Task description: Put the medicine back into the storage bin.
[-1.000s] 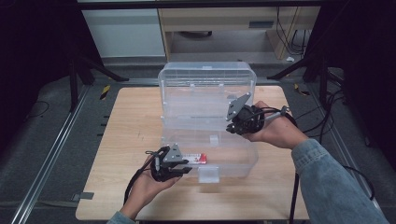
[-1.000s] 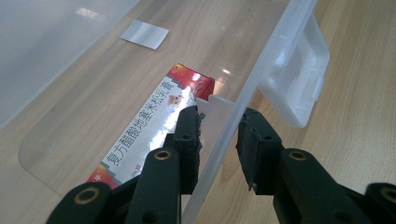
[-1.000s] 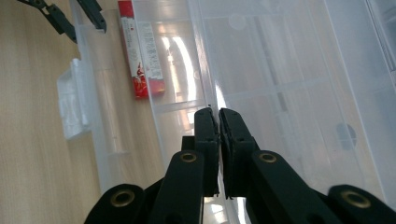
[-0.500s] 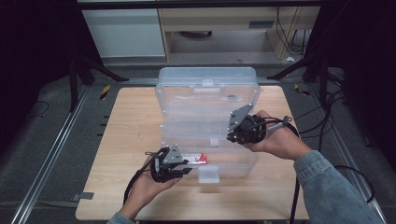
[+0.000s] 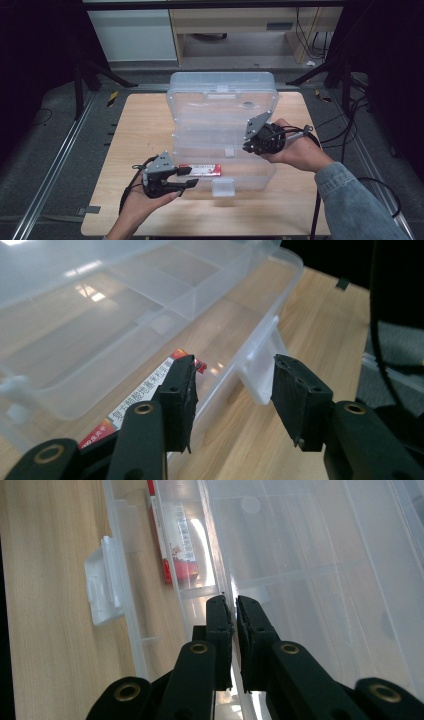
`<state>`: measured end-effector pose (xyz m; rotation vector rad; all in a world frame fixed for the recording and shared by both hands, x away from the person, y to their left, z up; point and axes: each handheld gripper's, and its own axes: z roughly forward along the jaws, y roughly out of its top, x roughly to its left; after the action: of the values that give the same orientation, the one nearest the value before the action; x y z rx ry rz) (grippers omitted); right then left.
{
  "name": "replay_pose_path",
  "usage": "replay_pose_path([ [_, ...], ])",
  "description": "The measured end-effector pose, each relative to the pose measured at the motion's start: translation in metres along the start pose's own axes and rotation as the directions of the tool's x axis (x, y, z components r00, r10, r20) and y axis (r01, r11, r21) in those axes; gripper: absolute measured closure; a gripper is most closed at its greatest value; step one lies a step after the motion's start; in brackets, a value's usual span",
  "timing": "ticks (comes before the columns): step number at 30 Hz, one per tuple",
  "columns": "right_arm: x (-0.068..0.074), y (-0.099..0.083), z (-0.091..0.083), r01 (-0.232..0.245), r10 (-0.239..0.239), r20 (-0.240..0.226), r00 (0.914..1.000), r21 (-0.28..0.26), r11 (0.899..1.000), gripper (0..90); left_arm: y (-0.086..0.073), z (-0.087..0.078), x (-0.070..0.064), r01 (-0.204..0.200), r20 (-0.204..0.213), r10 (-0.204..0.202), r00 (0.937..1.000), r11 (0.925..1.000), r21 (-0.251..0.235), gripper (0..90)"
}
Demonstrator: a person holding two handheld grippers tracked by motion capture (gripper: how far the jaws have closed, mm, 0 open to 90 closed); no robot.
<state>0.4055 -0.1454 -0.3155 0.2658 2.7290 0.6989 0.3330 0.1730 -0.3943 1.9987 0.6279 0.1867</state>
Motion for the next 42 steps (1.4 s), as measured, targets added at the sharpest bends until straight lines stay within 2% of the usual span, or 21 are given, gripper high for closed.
replay_pose_path([
  [2,0.001,-0.001,0.000,-0.003,0.003,0.004,1.0000,-0.003,1.000,84.8,0.004,-0.012,0.002,0.005,-0.020,-0.005,0.9998,0.9998,-0.022,46.7],
  [5,0.003,-0.002,0.000,-0.002,0.002,0.005,1.0000,-0.002,1.000,84.8,0.009,-0.024,0.005,0.019,-0.013,-0.020,0.9997,0.9982,-0.057,46.7],
  [7,0.003,-0.002,0.000,-0.001,0.001,0.004,1.0000,-0.003,1.000,84.8,0.010,-0.029,0.006,0.015,-0.023,-0.017,0.9996,0.9978,-0.064,45.6],
  [8,0.003,-0.003,0.001,-0.004,0.004,0.001,1.0000,-0.003,1.000,84.6,0.013,-0.038,0.010,0.011,-0.053,-0.014,0.9985,0.9975,-0.070,45.4],
  [14,0.005,-0.004,0.001,-0.008,0.008,-0.001,1.0000,-0.006,1.000,84.5,0.015,-0.059,0.025,0.039,-0.107,-0.050,0.9930,0.9938,-0.104,45.9],
  [19,0.009,-0.006,0.002,-0.011,0.011,-0.009,0.9999,-0.008,1.000,84.3,0.016,-0.060,0.034,0.066,-0.105,-0.079,0.9914,0.9911,-0.116,47.1],
  [21,0.010,-0.007,0.003,-0.012,0.012,-0.009,0.9999,-0.013,1.000,84.1,0.015,-0.058,0.041,0.085,-0.114,-0.098,0.9886,0.9895,-0.117,48.1],
  [26,0.016,-0.010,0.006,-0.009,0.009,-0.016,0.9998,-0.004,1.000,84.2,0.018,-0.057,0.051,0.101,-0.121,-0.112,0.9863,0.9907,-0.091,48.9],
  [28,0.018,-0.011,0.008,0.000,0.000,-0.020,0.9998,-0.002,1.000,84.1,0.018,-0.057,0.054,0.108,-0.133,-0.120,0.9838,0.9897,-0.093,49.4],
  [30,0.022,-0.011,0.009,0.007,-0.007,-0.020,0.9998,0.004,1.000,84.0,0.019,-0.056,0.058,0.118,-0.128,-0.130,0.9832,0.9880,-0.100,49.7],
  [40,0.032,-0.016,0.015,0.035,-0.034,-0.032,0.9989,0.023,0.999,84.8,0.025,-0.047,0.062,0.119,-0.138,-0.132,0.9815,0.9877,-0.102,50.8],
  [42,0.033,-0.016,0.016,0.035,-0.034,-0.030,0.9990,0.022,0.999,84.9,0.025,-0.041,0.063,0.115,-0.153,-0.127,0.9800,0.9898,-0.084,50.9],
])
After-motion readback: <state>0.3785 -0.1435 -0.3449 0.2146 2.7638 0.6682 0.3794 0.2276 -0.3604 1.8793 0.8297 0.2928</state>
